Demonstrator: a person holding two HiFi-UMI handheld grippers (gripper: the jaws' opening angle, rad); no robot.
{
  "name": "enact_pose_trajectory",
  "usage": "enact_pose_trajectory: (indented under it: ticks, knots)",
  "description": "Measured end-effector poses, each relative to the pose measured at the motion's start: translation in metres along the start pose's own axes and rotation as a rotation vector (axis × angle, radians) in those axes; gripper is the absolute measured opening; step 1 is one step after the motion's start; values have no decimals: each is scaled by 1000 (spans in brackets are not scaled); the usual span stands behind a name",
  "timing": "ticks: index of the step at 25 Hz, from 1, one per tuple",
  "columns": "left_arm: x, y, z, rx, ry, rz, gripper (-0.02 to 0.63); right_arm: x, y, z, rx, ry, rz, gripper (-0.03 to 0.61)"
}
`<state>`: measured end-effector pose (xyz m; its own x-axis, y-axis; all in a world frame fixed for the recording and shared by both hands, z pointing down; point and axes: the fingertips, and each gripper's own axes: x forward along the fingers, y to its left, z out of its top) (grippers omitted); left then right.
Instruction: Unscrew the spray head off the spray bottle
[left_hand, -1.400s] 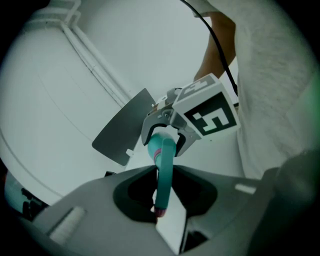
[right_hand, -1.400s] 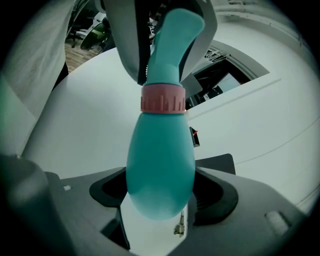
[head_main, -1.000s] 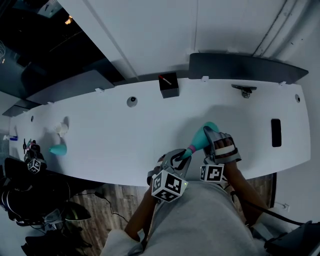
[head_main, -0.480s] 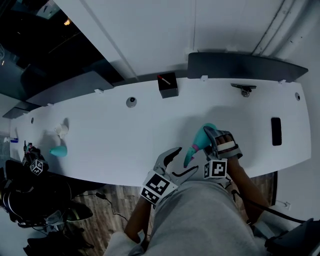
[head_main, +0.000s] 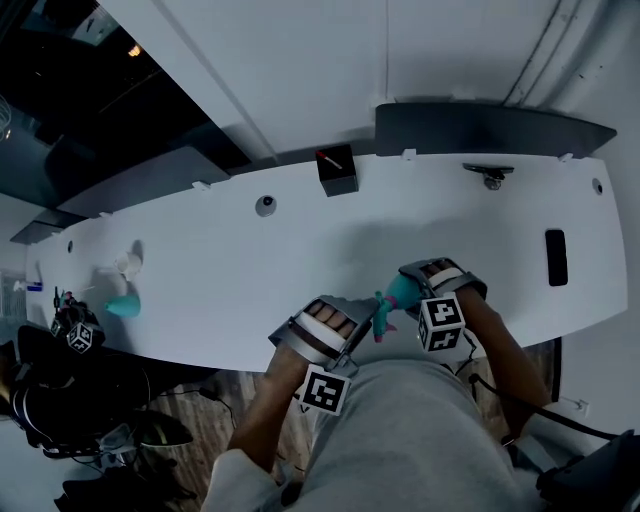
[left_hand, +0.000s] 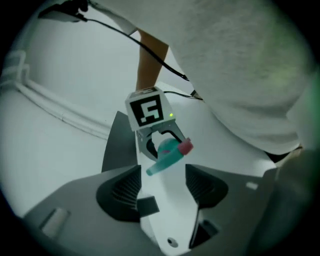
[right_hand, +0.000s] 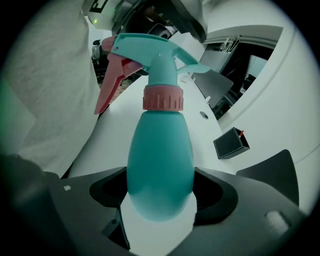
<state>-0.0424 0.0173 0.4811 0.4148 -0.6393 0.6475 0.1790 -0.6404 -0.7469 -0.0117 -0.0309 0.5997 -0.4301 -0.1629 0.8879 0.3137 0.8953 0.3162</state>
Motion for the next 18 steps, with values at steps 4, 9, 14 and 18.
enact_pose_trajectory:
  ticks: [4, 9, 14, 18]
  knots:
    - [12, -3, 9, 87, 0, 37, 255, -5, -3, 3, -8, 23, 18, 394]
    - [17, -1, -9, -121, 80, 1, 103, -16, -33, 3, -108, 53, -219, 394]
    - [23, -2, -23, -816, -9, -26, 89, -35, -63, 4, -261, 95, -592, 393]
    - [18, 3, -25, -1498, -237, -115, 87, -47, -67, 4, -273, 92, -763, 393]
